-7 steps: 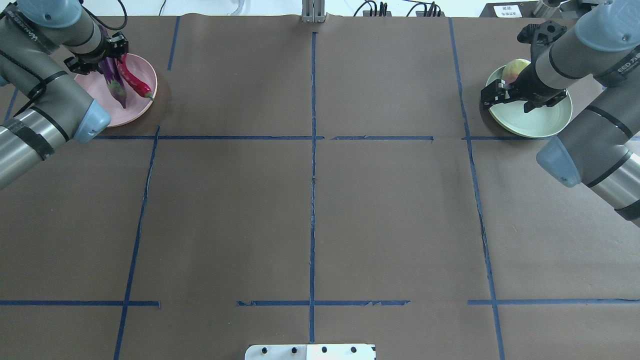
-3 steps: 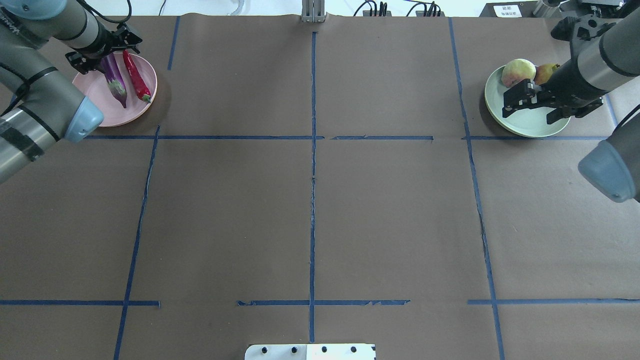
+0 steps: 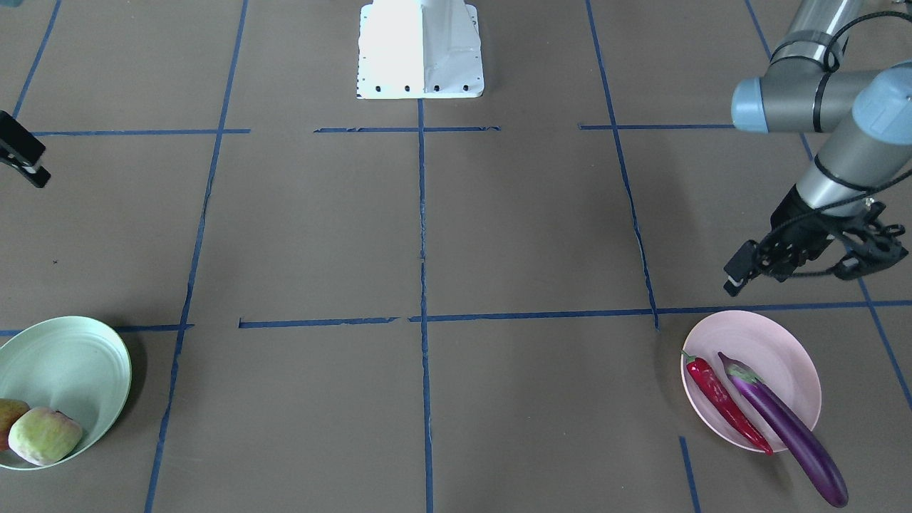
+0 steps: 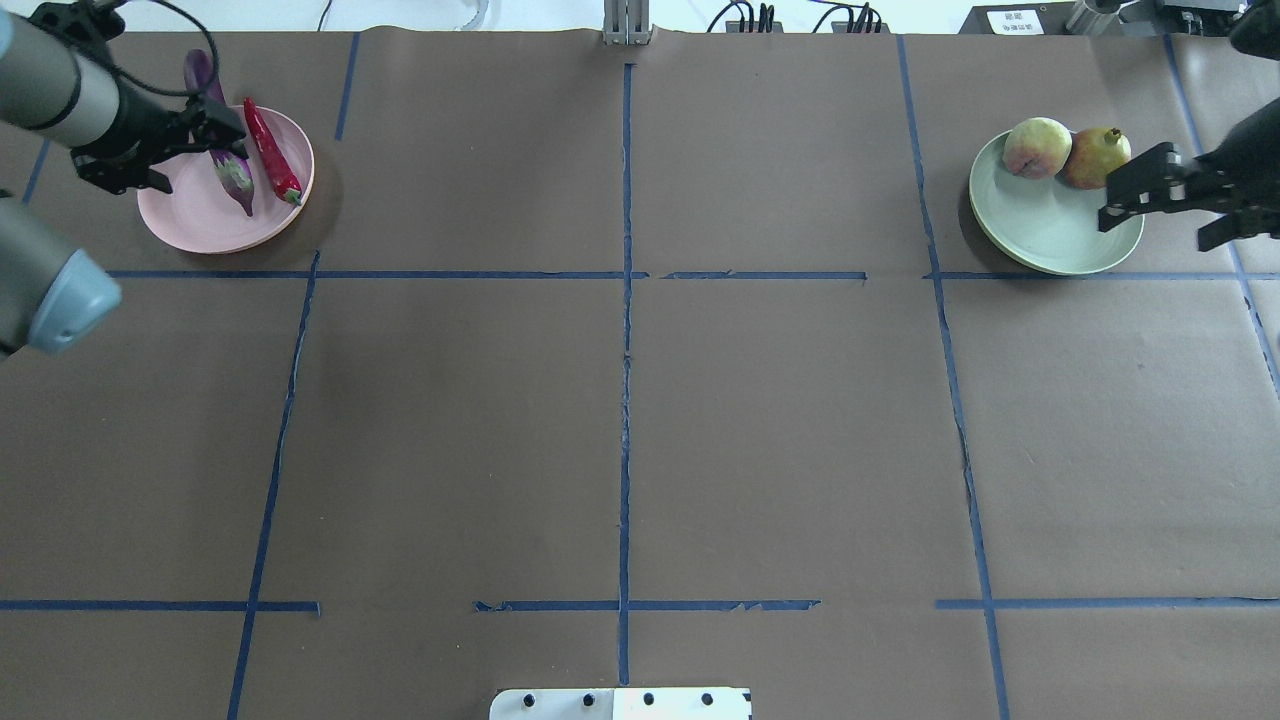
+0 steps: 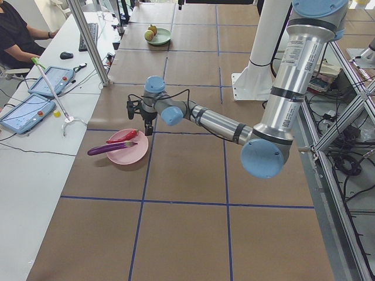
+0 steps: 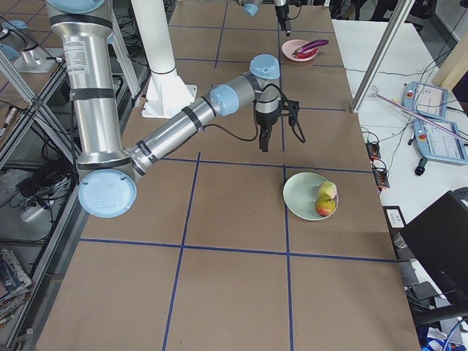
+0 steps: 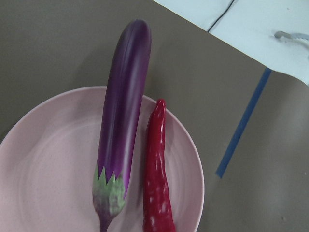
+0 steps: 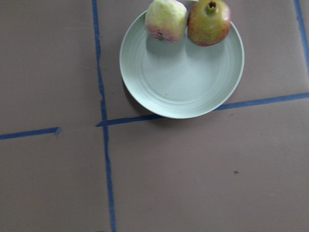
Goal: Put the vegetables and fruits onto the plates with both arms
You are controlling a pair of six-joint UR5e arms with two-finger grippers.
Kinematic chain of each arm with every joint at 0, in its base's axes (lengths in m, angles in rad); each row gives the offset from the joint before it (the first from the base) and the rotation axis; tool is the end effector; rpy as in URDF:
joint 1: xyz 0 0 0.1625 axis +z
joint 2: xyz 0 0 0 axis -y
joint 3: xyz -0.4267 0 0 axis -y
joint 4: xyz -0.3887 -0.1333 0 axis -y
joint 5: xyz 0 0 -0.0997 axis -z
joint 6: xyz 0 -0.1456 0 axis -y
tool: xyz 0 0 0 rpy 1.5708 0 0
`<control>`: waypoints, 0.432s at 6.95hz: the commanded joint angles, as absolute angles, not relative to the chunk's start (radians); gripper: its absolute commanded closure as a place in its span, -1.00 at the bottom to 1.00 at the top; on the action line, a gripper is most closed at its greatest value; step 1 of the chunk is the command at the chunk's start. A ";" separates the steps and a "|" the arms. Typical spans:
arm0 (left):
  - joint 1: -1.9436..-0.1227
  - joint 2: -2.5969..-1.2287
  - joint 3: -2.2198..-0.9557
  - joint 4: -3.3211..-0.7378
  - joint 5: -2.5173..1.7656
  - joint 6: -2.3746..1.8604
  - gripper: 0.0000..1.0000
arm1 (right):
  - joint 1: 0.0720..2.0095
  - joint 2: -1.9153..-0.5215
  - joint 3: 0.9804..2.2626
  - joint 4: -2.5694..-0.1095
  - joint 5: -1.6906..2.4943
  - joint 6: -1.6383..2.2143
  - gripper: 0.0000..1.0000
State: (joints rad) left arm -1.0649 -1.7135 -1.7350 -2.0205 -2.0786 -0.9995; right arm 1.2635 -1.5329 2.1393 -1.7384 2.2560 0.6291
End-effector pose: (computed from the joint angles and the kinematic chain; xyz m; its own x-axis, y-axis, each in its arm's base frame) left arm 0.2317 -0.5473 0.4915 0.6223 -0.1482 -0.7686 0.3164 0.9458 0.0737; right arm -0.1041 -0.4640 0.4271 0.6921 0.1111 0.7132 -0.1650 0.9863 0.0064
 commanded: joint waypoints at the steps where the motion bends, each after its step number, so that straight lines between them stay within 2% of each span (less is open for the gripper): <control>1: -1.141 -1.464 -1.888 -2.006 -2.150 -0.579 -1.00 | 1.447 -1.665 2.102 -1.752 2.331 0.264 -1.00; 3: -1.338 -1.392 -1.888 -2.003 -2.369 -0.358 -1.00 | 1.538 -1.733 2.030 -1.752 2.355 0.029 -1.00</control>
State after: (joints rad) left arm -1.2280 -1.4384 -1.8813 -2.0058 -2.2404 -0.4937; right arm 1.4795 -1.6853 2.0684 -1.7514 2.3350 0.1800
